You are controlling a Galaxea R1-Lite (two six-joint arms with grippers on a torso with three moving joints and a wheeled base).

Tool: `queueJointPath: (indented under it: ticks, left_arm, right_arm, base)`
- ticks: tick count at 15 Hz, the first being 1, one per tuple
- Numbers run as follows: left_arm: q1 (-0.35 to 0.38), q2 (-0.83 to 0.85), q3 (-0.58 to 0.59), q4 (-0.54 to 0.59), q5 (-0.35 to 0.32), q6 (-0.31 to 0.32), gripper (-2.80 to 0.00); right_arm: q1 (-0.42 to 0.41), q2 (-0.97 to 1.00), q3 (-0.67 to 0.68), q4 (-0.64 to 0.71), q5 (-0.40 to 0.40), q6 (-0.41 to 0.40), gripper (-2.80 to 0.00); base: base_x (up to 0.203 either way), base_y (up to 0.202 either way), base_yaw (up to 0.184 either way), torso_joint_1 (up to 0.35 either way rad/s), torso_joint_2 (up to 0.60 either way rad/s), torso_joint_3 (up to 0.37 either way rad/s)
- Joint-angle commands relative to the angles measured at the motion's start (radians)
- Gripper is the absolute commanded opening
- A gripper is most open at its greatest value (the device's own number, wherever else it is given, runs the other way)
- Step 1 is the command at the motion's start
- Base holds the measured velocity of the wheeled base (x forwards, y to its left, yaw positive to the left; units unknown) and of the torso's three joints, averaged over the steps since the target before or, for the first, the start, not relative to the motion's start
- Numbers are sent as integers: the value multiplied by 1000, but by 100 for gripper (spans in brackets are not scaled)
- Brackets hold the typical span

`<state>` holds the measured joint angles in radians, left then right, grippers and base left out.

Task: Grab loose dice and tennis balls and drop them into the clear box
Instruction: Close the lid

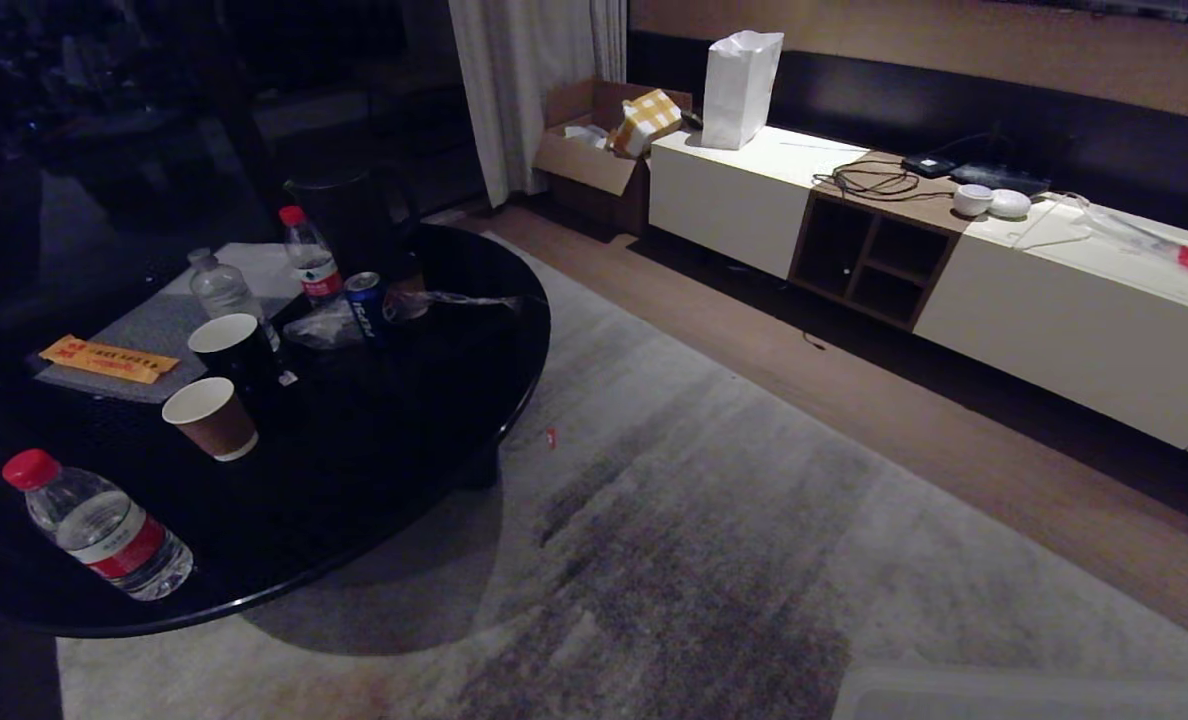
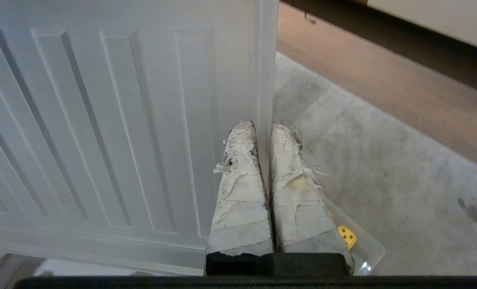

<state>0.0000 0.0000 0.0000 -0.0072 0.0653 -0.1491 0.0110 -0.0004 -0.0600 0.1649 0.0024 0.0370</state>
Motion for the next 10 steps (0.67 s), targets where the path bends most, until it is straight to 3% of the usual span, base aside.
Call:
queueJointPath:
  ticks: [1,10]
  left_arm:
    - [0,2,2,-2,1,-1,-280]
    - [0,1,2,-1,1,-1,-280]
  right_arm:
    - [0,2,0,1,1,0,-280]
    - [0,2,0,1,1,1,-280]
  base:
    - [0,0,0,6,2,207]
    - [0,0,0,1,1,201]
